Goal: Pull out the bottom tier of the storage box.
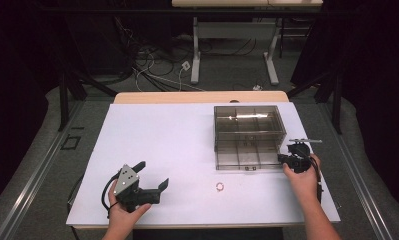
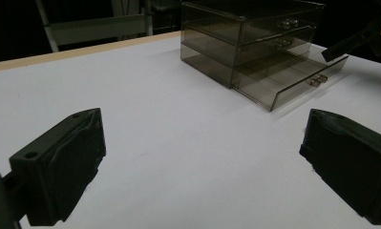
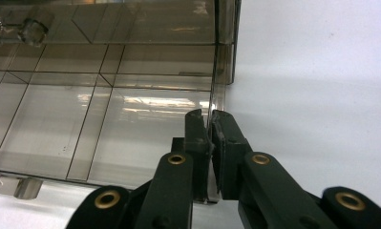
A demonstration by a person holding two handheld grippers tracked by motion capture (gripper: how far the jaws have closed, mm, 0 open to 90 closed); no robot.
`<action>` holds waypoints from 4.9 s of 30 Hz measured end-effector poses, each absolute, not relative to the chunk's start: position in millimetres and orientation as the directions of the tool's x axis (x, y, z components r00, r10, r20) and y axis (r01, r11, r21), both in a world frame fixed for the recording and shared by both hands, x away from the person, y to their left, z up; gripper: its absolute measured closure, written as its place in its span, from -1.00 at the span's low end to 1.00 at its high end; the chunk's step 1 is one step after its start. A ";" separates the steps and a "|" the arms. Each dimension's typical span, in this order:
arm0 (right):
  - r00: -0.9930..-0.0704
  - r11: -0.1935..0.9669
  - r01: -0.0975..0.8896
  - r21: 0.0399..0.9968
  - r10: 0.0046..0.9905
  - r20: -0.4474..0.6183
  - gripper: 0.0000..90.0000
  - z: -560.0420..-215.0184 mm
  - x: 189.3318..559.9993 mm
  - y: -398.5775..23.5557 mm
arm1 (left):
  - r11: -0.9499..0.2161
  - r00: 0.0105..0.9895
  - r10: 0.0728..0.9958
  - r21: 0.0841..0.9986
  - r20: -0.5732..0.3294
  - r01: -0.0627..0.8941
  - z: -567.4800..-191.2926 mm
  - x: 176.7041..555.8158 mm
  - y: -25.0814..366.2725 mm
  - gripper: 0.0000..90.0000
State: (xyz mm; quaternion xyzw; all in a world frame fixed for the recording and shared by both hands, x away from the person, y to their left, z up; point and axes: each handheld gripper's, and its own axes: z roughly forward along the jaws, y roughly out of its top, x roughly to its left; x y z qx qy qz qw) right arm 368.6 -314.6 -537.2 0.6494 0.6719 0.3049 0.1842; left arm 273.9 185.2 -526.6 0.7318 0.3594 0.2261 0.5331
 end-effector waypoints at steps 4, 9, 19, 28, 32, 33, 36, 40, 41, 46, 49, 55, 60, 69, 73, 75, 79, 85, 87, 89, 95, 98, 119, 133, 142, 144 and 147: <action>-0.091 -0.028 0.760 0.650 0.985 0.149 0.91 -537.4 367.9 -314.9 | -0.174 0.640 0.767 0.943 -0.051 0.284 -526.4 273.9 185.2 -0.97; -0.098 -0.026 0.761 0.648 0.983 0.155 0.91 -537.4 366.9 -316.0 | -0.173 0.639 0.767 0.943 -0.051 0.283 -526.3 273.7 185.3 -0.97; -0.104 -0.022 0.765 0.643 0.982 0.157 0.91 -537.6 364.9 -317.5 | -0.174 0.639 0.767 0.943 -0.050 0.283 -526.2 273.6 185.4 -0.97; -0.098 -0.028 0.773 0.634 0.982 0.162 0.91 -537.6 364.0 -318.2 | -0.175 0.640 0.766 0.943 -0.050 0.283 -526.1 273.4 185.4 -0.97; -0.097 -0.025 0.769 0.638 0.983 0.155 0.91 -538.4 363.5 -317.8 | -0.174 0.640 0.767 0.943 -0.050 0.282 -526.1 273.5 185.1 -0.97; -0.098 -0.022 0.770 0.638 0.984 0.151 0.91 -538.7 363.5 -317.6 | -0.175 0.640 0.767 0.943 -0.049 0.283 -526.1 273.5 185.1 -0.97; -0.107 -0.006 0.772 0.635 0.985 0.139 0.91 -538.8 363.0 -316.8 | -0.177 0.640 0.767 0.943 -0.048 0.282 -526.1 273.5 185.1 -0.97; -0.100 -0.018 0.763 0.647 0.984 0.146 0.80 -536.9 361.6 -314.8 | -0.175 0.640 0.767 0.943 -0.049 0.283 -526.1 273.5 185.4 -0.97; -0.102 -0.020 0.758 0.652 0.984 0.148 0.75 -535.7 361.1 -314.4 | -0.175 0.639 0.767 0.943 -0.049 0.283 -526.2 273.7 185.3 -0.97; -0.120 -0.005 0.737 0.675 0.983 0.138 0.57 -531.1 358.6 -310.7 | -0.175 0.640 0.766 0.943 -0.050 0.283 -526.2 273.7 185.0 -0.97; -0.126 -0.007 0.724 0.690 0.982 0.143 0.49 -528.5 357.6 -309.2 | -0.175 0.640 0.766 0.943 -0.050 0.284 -526.4 273.8 184.8 -0.97; -0.150 -0.003 0.713 0.702 0.976 0.157 0.39 -524.5 356.0 -307.8 | -0.175 0.636 0.770 0.944 -0.046 0.280 -526.6 274.6 185.6 -0.97; -0.174 0.025 0.695 0.719 0.975 0.135 0.30 -521.4 354.6 -301.3 | -0.168 0.634 0.771 0.944 -0.054 0.284 -527.0 275.6 186.6 -0.97; -0.248 0.104 0.642 0.759 0.965 0.078 0.12 -515.9 351.1 -285.7 | -0.172 0.639 0.767 0.941 -0.057 0.290 -526.8 276.5 187.5 -0.97; -0.279 0.139 0.619 0.773 0.959 0.050 0.04 -516.7 351.6 -281.4 | -0.168 0.631 0.773 0.942 -0.057 0.291 -527.3 276.7 188.9 -0.97; -0.286 0.144 0.618 0.773 0.957 0.051 0.00 -517.5 352.1 -279.6 | -0.169 0.632 0.773 0.941 -0.057 0.292 -527.1 276.0 189.2 -0.97; -0.303 0.167 0.603 0.780 0.952 0.031 -0.09 -517.7 352.1 -276.0 | -0.169 0.633 0.772 0.942 -0.057 0.290 -527.0 274.7 188.9 -0.97; -0.334 0.197 0.573 0.796 0.943 0.008 -0.25 -515.3 349.2 -266.9 | -0.167 0.631 0.774 0.943 -0.056 0.289 -526.6 274.2 189.0 -0.97; -0.349 0.205 0.564 0.800 0.937 0.006 -0.27 -514.4 348.0 -264.0 | -0.167 0.630 0.775 0.942 -0.056 0.290 -526.6 273.9 188.8 -0.97; -0.356 0.211 0.557 0.803 0.935 0.002 -0.30 -513.8 346.6 -260.5 | -0.168 0.630 0.775 0.942 -0.056 0.291 -526.7 273.8 188.6 -0.97; -0.392 0.238 0.540 0.807 0.920 -0.010 -0.34 -513.7 343.9 -250.5 | -0.171 0.627 0.777 0.942 -0.052 0.290 -526.8 273.9 188.7 -0.97; -0.406 0.248 0.534 0.808 0.914 -0.012 -0.34 -512.7 341.3 -244.8 | -0.168 0.628 0.776 0.941 -0.057 0.294 -527.1 274.0 188.6 -0.97; -0.555 0.303 0.548 0.780 0.829 0.068 -0.19 -521.8 322.8 -191.5 | -0.172 0.628 0.776 0.941 -0.053 0.291 -526.7 273.6 188.6 -0.97; -0.623 0.386 0.514 0.766 0.782 0.024 -0.04 -530.7 319.1 -172.2 | -0.175 0.631 0.774 0.941 -0.052 0.291 -526.7 274.0 188.3 -0.97; -0.639 0.378 0.544 0.749 0.765 0.078 0.17 -536.2 320.2 -169.4 | -0.176 0.631 0.774 0.940 -0.050 0.291 -526.7 273.6 188.0 -0.97; -0.641 0.375 0.540 0.754 0.763 0.080 0.23 -537.6 320.6 -168.6 | -0.177 0.631 0.774 0.941 -0.049 0.290 -526.5 273.5 188.1 -0.97; -0.648 0.390 0.535 0.750 0.759 0.068 0.31 -539.0 320.6 -166.6 | -0.176 0.630 0.775 0.941 -0.049 0.290 -526.5 273.2 188.1 -0.97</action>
